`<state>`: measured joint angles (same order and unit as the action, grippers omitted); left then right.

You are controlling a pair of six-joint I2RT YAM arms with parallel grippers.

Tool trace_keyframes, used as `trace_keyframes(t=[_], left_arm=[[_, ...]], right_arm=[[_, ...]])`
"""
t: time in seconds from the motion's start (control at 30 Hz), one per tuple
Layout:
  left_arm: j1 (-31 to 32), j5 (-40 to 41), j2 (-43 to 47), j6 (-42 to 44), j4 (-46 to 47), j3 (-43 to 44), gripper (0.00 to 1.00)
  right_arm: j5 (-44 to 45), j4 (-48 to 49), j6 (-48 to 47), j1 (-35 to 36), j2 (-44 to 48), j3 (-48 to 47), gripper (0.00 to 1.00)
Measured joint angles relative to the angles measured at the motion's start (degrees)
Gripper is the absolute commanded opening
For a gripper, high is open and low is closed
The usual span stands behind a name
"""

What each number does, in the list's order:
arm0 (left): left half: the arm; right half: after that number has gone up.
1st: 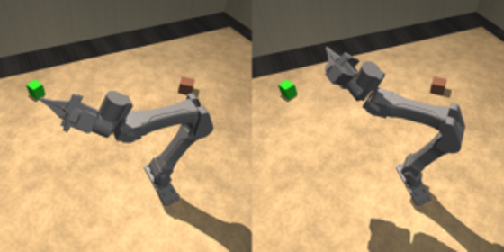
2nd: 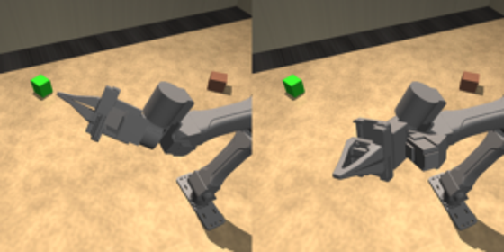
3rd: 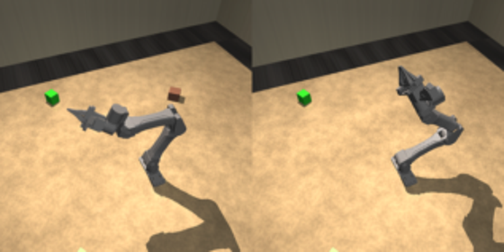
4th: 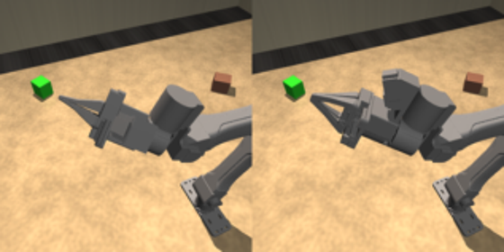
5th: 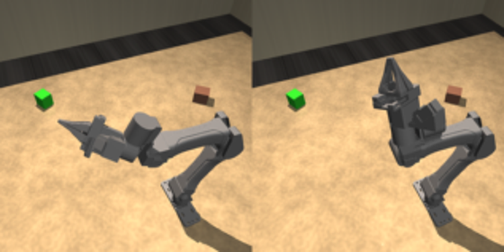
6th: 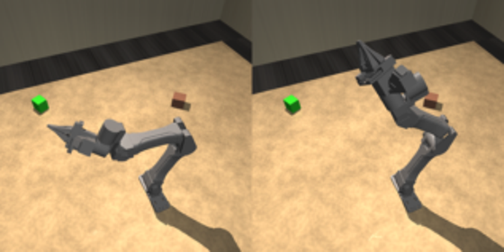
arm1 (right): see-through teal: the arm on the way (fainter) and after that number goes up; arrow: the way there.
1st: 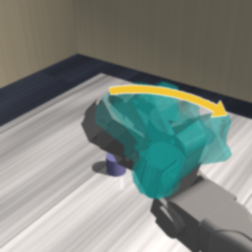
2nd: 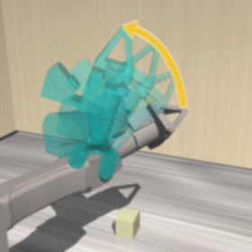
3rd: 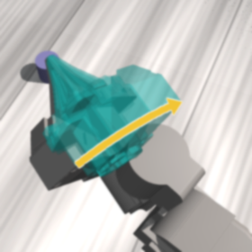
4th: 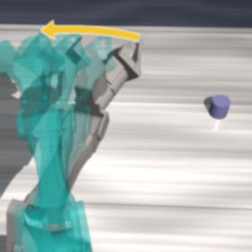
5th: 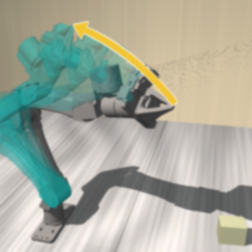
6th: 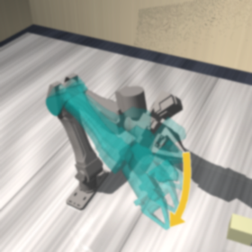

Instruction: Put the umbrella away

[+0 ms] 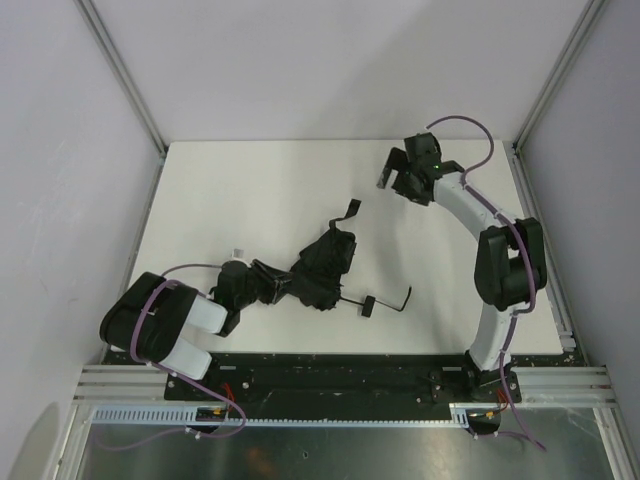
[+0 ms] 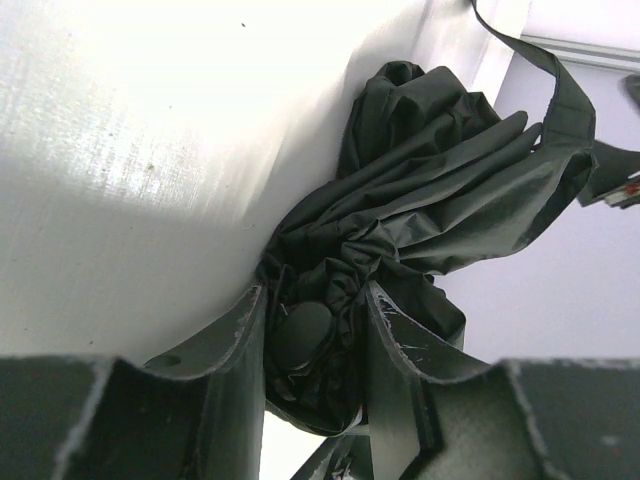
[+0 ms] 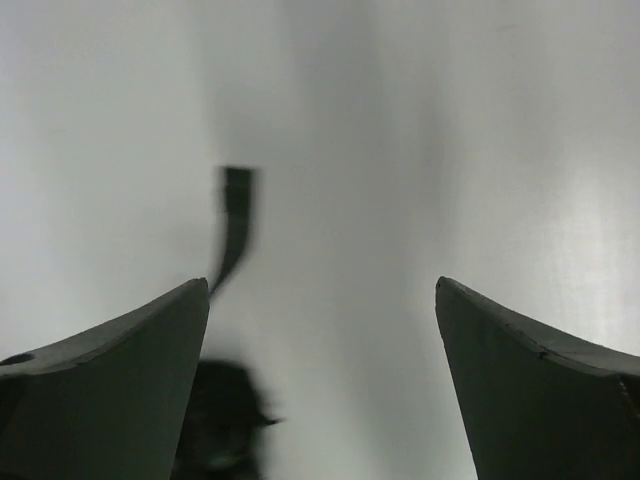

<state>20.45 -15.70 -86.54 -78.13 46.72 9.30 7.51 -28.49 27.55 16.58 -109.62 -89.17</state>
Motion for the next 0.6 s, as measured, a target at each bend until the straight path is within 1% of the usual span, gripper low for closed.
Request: trace_keyframes(t=[0.07, 0.17, 0.23, 0.3, 0.4, 0.43, 0.47, 0.5, 0.6], left_arm=[[0.0, 0.0, 0.0, 0.0, 0.0, 0.0, 0.0], [0.0, 0.0, 0.0, -0.3, -0.1, 0.0, 0.0], [0.0, -0.1, 0.0, -0.5, -0.1, 0.0, 0.0], [0.0, -0.4, -0.1, -0.7, -0.2, 0.0, 0.0], [0.0, -1.0, -0.1, -1.1, -0.6, 0.0, 0.0], [0.0, -1.2, -0.1, -1.4, -0.9, 0.2, 0.0], [0.0, -1.3, 0.0, -1.5, -1.2, 0.3, 0.0], [0.0, -1.5, 0.0, -1.7, -2.0, 0.6, 0.0], [-0.1, -2.6, 0.0, -2.0, -5.2, 2.3, 0.0]], right_arm=[[-4.0, 1.6, 7.0, 1.8, 1.0, -0.6, 0.99], [-8.5, 3.1, 14.5, 5.5, -0.9, -2.4, 0.98], [-11.0, 3.8, 17.2, 7.9, -3.5, -3.9, 0.98], [-11.8, 4.4, 17.0, 10.4, -5.0, -4.2, 0.99], [-7.6, 9.0, 8.2, 15.3, -3.4, 0.7, 0.99], [-4.8, 12.5, 2.2, 17.9, -0.7, 5.3, 0.99], [-3.3, 13.7, -1.7, 19.8, 1.6, 8.4, 0.99], [-1.1, 15.9, -7.9, 22.8, 5.4, 13.4, 0.99], [2.6, 19.6, -21.7, 30.3, 14.6, 22.4, 0.98]])
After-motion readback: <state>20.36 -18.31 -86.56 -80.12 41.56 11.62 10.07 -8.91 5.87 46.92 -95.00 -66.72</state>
